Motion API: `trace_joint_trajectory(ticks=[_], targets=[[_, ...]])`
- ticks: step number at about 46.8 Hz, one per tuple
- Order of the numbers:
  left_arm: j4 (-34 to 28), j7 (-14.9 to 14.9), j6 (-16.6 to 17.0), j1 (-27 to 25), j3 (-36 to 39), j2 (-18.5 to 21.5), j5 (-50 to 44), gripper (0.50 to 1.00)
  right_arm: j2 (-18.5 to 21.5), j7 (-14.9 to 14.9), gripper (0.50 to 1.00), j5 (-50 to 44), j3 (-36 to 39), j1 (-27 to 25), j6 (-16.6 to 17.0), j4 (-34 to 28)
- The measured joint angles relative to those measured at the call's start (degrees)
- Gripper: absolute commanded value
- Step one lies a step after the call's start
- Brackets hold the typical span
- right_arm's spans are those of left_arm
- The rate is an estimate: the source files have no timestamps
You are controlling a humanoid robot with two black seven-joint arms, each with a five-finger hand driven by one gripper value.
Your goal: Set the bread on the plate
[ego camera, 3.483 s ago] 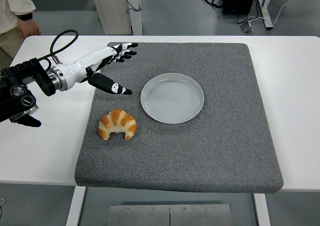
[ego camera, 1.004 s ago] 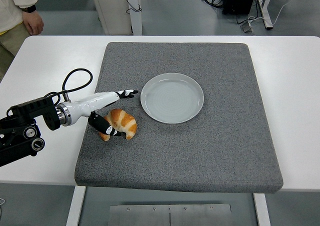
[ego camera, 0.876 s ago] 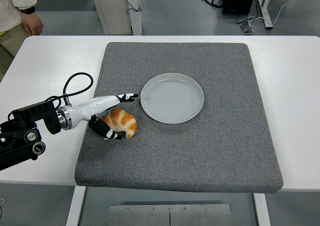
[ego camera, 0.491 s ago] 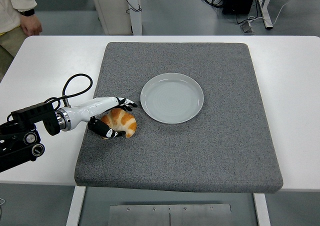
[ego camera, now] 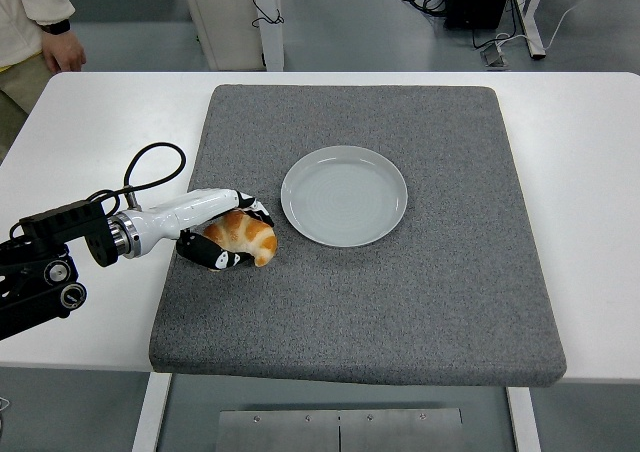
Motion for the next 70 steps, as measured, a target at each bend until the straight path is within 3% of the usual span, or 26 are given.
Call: trace_joint_trajectory(ticks=[14,21,40,55,70], targets=[[0.01,-1.51,-0.87,-9.39,-0.18,4.09,-0.95,0.500,0.00,-0.01,1.000,0.00,0.00,0.04,-0.01,0.00],[0.07,-1.55,-3.15,-12.23,-0.37,5.94,-1.39,0.500,0.00,-0.01,1.000,0.00,0.00,0.05,-0.01,0.00],[2.36,-1.68,-7.20,-21.58,-0.36,7.30,-1.84,0.500,0.00,-0.01,1.000,0.00,0.00,0.04,0.01,0.00],[6.16,-1.69,-9.55,-27.85,-0.17,6.34,-3.07,0.500,0.00,-0.01,1.000,0.00,0.00,0.03,0.00,0.00],[9.57,-1.08,-9.85,-30.46,0.46,-1.00,-2.88,0.500,0.00,-0.01,1.000,0.00,0.00,0.03,0.00,0.00]])
